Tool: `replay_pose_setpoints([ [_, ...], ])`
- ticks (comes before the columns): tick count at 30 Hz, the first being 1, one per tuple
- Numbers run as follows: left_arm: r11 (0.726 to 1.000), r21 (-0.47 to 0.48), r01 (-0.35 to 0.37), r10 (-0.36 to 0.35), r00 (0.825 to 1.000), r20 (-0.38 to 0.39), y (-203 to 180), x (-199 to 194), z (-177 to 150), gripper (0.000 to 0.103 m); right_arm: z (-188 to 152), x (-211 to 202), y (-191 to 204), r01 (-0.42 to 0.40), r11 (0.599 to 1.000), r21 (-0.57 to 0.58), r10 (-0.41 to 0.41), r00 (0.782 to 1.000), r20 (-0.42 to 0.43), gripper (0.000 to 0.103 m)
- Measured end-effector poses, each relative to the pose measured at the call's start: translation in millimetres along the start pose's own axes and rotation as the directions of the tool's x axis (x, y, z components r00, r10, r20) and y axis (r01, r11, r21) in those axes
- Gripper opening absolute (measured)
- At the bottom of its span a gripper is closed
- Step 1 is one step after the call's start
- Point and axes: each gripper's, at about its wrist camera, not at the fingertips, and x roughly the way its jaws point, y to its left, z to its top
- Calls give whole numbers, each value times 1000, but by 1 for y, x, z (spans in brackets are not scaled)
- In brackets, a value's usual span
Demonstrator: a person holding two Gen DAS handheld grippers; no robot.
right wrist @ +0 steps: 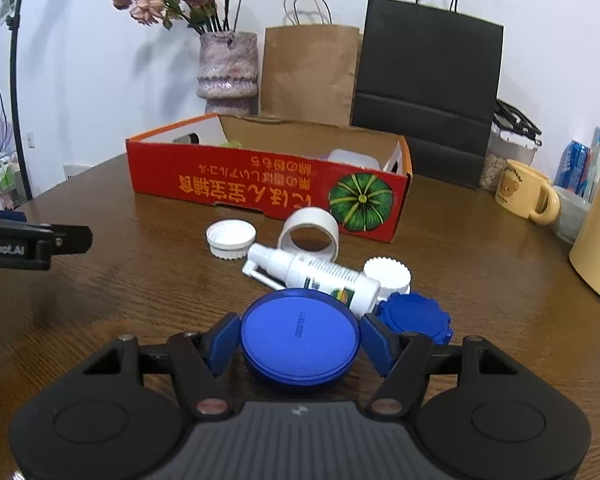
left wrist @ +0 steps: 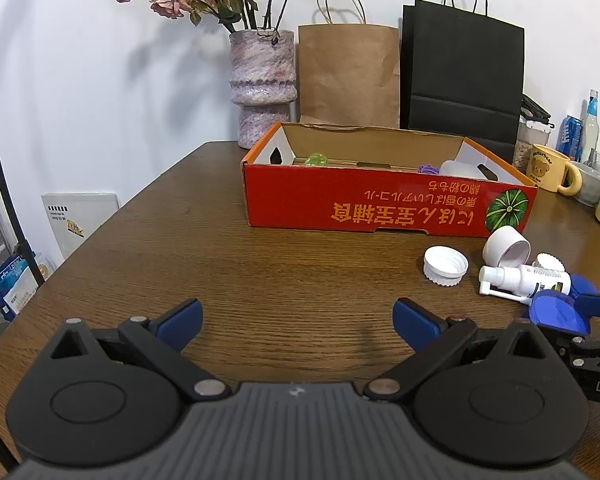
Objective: Organize rigid objects
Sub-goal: 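Grasp the blue round lid with the right gripper while the left grasps the white spray bottle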
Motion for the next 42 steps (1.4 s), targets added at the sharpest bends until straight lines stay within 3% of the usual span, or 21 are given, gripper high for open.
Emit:
replay_pose_setpoints([
  [12,1000,7,-11,11,1000,-2,-3,2,1,103,2,-13,-9,4,1000,23,-6,998,69,65],
  [20,1000,12,19,-19,1000,0,-15,0,3,103,2,-17,-20,11,999,43,-15,996,89,65],
  [42,980,135,148,-145,989,-30,-106,16,12,103,-2,-24,-83,55,988,142,-73,990,125,65],
])
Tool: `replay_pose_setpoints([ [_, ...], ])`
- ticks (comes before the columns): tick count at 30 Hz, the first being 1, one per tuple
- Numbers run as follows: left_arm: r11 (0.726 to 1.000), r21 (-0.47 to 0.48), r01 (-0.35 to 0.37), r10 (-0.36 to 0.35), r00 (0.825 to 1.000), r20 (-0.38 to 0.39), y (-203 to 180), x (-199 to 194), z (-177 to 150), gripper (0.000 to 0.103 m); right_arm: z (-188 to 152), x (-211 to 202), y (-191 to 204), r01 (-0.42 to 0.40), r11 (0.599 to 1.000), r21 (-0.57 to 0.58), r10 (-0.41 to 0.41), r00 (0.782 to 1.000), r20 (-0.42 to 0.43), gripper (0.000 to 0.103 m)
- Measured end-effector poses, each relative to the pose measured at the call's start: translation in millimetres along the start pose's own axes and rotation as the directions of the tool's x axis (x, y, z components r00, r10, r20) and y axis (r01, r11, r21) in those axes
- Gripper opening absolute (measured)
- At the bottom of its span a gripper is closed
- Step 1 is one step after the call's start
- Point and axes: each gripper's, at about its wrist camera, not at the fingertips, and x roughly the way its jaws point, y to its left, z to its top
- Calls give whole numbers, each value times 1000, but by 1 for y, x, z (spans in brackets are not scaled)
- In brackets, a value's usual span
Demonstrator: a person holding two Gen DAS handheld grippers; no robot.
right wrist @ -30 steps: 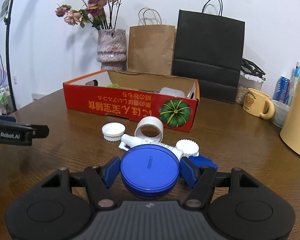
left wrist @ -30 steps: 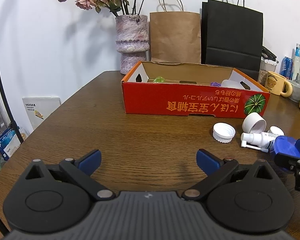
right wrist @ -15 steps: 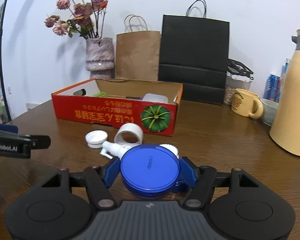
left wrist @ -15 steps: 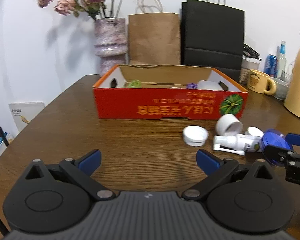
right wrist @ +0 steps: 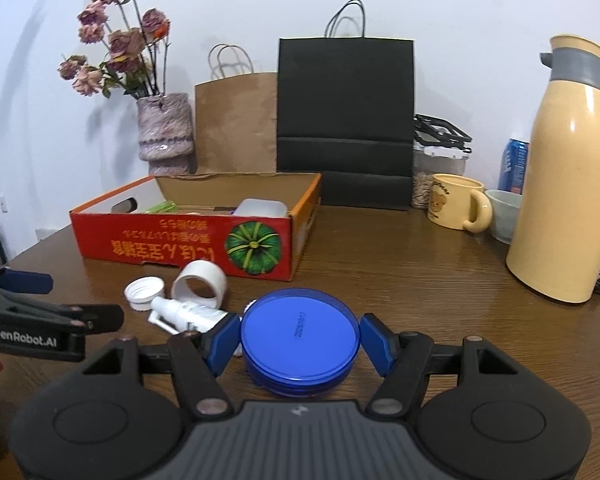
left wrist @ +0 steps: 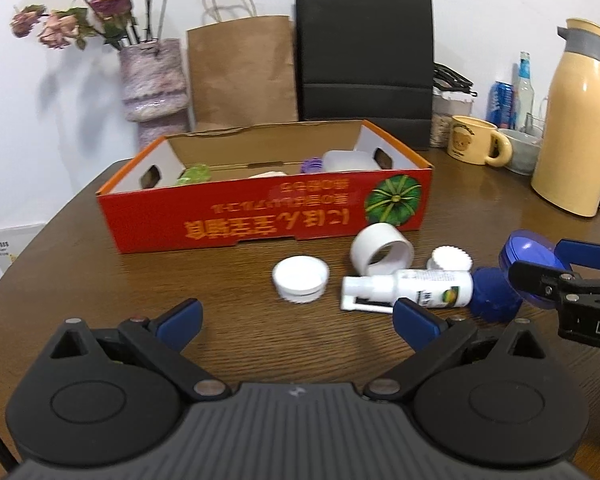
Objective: Organize rigid objects
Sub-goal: 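Grasp the blue round lid with the right gripper while the left grasps the white spray bottle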
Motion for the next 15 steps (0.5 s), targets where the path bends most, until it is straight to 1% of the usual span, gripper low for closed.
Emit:
replay_pose_setpoints([
  [15,997,30,70,-69,997,-34,-33,26,7,103,2,5,-39,40,999,34,-41,999,5,65],
])
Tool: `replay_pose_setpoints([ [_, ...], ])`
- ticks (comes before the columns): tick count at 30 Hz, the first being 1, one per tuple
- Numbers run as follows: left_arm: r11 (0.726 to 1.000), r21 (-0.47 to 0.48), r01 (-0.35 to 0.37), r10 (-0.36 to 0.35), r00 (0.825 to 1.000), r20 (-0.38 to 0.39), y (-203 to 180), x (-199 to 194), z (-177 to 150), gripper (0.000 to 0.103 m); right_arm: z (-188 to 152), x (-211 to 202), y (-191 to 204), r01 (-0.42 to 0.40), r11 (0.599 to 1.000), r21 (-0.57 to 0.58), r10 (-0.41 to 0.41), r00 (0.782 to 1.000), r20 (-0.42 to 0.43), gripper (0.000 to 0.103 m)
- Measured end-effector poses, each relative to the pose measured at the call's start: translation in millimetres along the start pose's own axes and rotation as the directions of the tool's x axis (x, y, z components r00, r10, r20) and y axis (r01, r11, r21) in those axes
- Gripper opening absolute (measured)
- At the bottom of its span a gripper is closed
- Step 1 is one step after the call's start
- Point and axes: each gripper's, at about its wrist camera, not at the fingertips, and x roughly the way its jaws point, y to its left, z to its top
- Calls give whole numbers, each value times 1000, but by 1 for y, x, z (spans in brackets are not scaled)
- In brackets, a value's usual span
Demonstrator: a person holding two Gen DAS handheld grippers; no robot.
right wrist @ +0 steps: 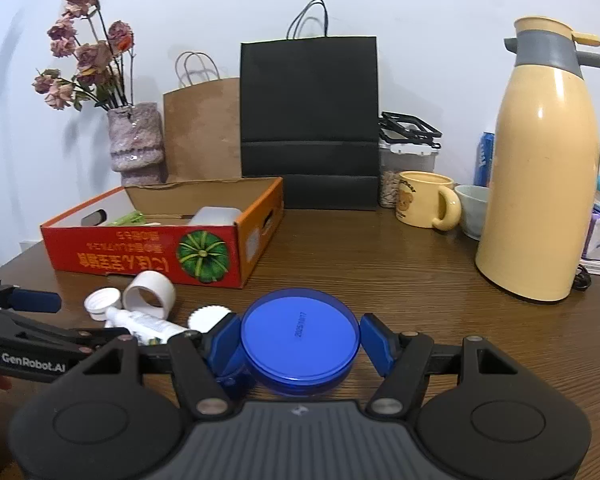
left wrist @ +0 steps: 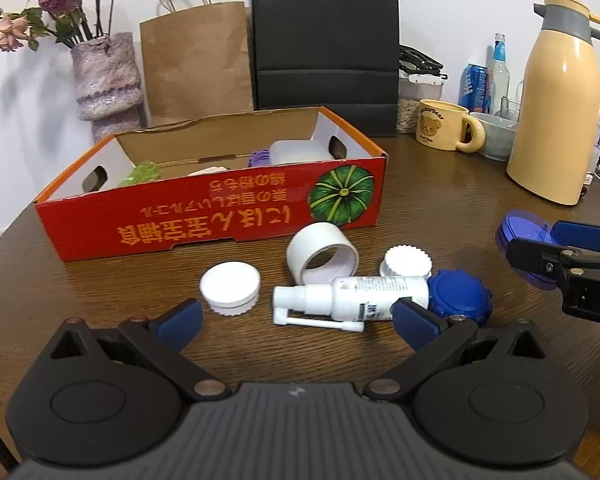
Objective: Organize rigid objects
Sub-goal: 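Grasp the blue round lid with the right gripper while the left grasps the white spray bottle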
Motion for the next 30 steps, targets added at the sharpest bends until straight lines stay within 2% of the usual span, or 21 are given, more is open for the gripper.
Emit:
replay_pose_setpoints([
  [17,997,3,82,-82,996,-30,-17,22,10,103,-2,15,-13,19,1000,-25,-20,999,-49,65],
  [22,997,13,80,-79,996,-38,-22,30,13,103,-2,18,-14,18,999,-27,-20,998,-60,65],
  [30,995,-28,94,-96,993,-65,-15,40,15,103,-1,26,-19,30,999,-12,-31,996,-78,65],
])
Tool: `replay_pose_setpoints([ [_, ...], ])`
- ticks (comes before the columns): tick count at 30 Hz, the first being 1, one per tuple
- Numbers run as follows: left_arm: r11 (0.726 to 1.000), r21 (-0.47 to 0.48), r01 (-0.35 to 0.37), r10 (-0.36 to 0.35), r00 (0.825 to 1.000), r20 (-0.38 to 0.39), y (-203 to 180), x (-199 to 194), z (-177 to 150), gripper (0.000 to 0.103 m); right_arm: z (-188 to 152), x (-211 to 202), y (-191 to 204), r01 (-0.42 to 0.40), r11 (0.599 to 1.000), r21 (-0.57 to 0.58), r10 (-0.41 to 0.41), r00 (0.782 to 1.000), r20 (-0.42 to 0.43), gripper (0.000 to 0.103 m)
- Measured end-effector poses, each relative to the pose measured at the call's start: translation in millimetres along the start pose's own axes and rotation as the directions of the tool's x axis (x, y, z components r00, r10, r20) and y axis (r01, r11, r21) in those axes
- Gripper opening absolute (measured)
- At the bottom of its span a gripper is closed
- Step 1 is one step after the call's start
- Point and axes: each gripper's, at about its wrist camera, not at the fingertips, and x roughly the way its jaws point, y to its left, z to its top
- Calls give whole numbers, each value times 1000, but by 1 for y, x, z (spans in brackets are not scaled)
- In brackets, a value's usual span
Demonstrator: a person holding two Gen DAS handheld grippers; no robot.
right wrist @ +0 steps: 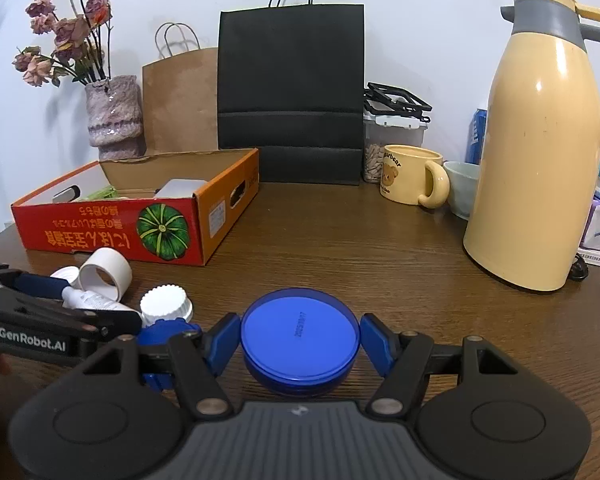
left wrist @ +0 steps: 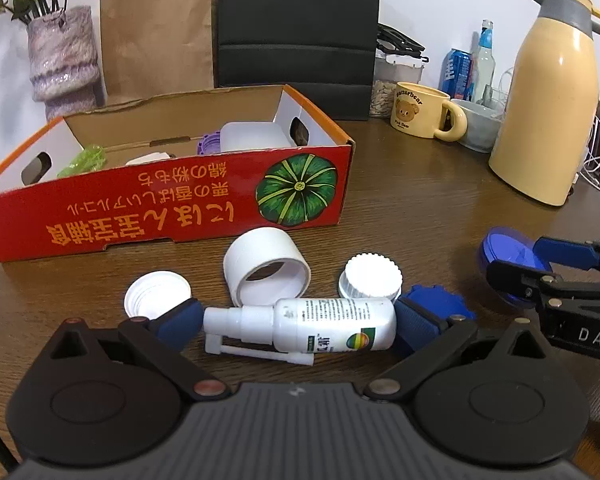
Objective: Organize rigid objects
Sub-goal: 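Grasp the blue round lid with the right gripper while the left grasps the white spray bottle, then carry the white spray bottle and blue lid over the red box with both grippers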
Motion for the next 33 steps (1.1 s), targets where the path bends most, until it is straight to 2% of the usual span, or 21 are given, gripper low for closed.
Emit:
replay_pose_setpoints([
  [7,999,-29,13,-13,1000,-7,5,2,0,103,-1,0,0,-6,1000,1,6,1000,3,65],
  [10,999,-36,9,-9,1000,-8,6,3,0,100,-1,0,0,-4,1000,1,4,1000,6,65],
  [21,1000,-9,-5,5,1000,8,2,-1,-3,99,-1,-2,-2,-7,1000,11,7,1000,15,65],
  [33,998,13,-54,53,993,105,-4,-31,-10,99,-2,-13,7,3,1000,-31,-1,998,69,65],
])
